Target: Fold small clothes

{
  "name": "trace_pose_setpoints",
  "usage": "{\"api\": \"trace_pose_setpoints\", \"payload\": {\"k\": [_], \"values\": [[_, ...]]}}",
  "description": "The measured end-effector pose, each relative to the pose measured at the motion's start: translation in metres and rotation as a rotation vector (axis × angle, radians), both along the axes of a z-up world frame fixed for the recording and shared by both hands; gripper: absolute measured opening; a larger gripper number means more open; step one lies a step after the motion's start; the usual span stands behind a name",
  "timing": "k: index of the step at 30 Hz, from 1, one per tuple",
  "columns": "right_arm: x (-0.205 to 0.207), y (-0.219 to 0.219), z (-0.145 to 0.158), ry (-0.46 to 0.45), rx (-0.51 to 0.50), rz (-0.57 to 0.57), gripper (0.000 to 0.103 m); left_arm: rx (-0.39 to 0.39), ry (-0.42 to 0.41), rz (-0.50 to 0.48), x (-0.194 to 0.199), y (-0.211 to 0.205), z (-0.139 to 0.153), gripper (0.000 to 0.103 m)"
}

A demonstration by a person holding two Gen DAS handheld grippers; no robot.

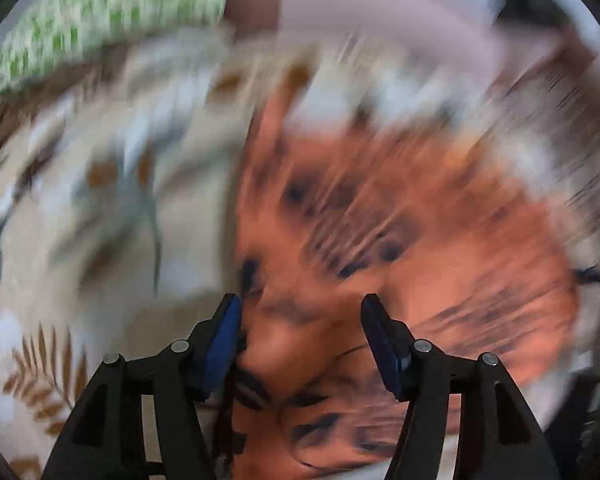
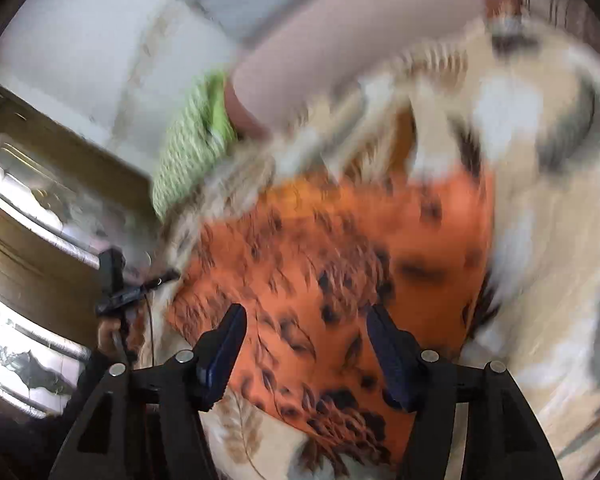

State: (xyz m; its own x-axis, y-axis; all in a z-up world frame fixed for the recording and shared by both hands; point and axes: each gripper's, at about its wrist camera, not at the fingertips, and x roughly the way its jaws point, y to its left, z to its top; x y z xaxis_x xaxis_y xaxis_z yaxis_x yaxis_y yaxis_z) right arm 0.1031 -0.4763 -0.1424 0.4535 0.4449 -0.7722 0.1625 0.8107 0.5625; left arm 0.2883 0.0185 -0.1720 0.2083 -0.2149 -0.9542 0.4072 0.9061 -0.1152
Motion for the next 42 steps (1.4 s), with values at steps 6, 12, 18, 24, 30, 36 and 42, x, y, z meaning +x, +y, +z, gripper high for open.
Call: {"api": "trace_pose_setpoints", "payload": {"k": [6, 12, 18, 24, 30, 36, 42], "values": [[-0.040, -0.014, 0.041, -0.115, 0.096, -0.116, 0.063, -0.124, -0.091, 0.091, -0.007, 0.020, 0.049, 0.070], [-0.057, -0.003, -0.033, 0.151, 0.192, -0.111, 0.062, -0.129, 0.015, 0.151, -0.019, 0.038, 0.037, 0.070], [-0.056, -0.024, 0.025, -0.042, 0.139, -0.135, 0.068, -0.221, 0.007, 0.182, -0.006, 0.057, 0.056, 0.072], [-0.014, -0.059, -0.026, 0.048, 0.202, -0.149, 0.068, -0.263, 0.094, 0.080, 0.022, 0.035, 0.037, 0.076], [0.009, -0.051, -0.046, 0.034, 0.239, -0.127, 0.068, -0.297, 0.162, 0.038, 0.033, 0.026, 0.007, 0.076], [0.020, -0.038, -0.046, 0.051, 0.240, -0.088, 0.066, -0.222, 0.131, -0.008, 0.026, 0.018, 0.007, 0.028], [0.028, -0.021, -0.047, 0.084, 0.193, -0.055, 0.024, -0.219, 0.113, 0.018, 0.018, 0.015, 0.014, 0.013]]}}
